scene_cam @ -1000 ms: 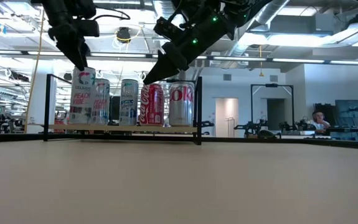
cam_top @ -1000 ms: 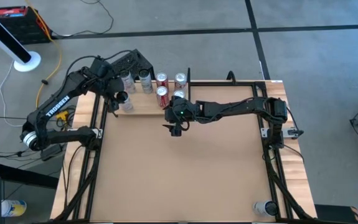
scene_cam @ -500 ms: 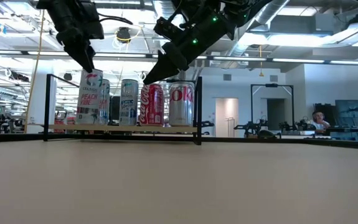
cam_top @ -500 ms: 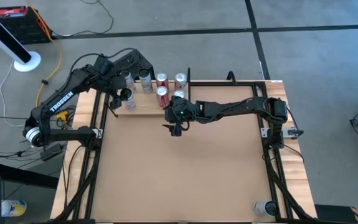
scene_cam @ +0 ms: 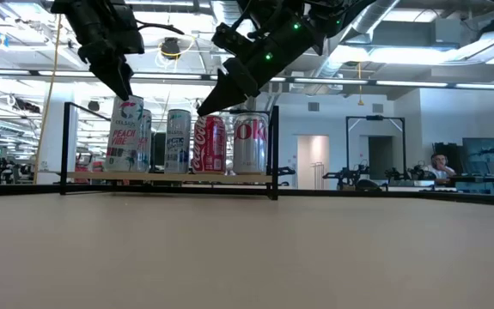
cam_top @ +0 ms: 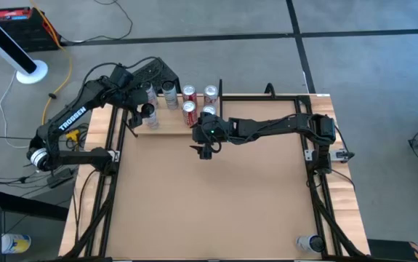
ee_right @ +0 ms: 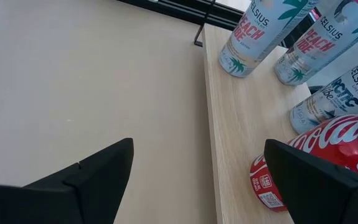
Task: Place canned beverage on shelf
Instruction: Put the white and pink soda can on the shelf aligned with the other white and pink soda can
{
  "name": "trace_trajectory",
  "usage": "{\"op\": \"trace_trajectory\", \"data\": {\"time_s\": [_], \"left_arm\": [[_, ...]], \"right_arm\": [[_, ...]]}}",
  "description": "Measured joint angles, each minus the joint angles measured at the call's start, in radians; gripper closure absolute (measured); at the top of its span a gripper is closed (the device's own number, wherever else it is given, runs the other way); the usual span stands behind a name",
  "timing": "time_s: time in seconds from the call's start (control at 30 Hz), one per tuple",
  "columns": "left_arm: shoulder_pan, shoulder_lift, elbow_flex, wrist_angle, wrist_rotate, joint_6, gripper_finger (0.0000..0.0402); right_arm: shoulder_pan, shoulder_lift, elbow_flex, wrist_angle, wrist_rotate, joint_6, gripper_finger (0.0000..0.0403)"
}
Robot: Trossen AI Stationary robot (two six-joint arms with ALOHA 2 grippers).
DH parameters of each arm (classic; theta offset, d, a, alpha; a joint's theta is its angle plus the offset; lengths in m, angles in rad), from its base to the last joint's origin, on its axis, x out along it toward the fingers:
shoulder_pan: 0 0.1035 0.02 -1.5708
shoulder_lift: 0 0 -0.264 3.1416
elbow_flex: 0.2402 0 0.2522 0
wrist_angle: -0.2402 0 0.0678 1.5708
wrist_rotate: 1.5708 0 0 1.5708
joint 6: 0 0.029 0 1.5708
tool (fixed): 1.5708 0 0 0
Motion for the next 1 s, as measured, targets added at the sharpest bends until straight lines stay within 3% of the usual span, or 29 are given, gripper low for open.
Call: {"op": "trace_trajectory", "data": {"time_s": [0.6,1.0], "left_arm": [[-0.001,0.003,-0.005,0.008,-0.061,0.005,0.0102],[0.000,-0.005,-0.004,0.054,-0.099,0.022,0.0099]], "right_arm": [[0.000,0.000,0.000,-0.011,0.000,0.001,0.0019],[0.000,0.000,0.000,-0.010,0.000,0.001,0.0019]]}}
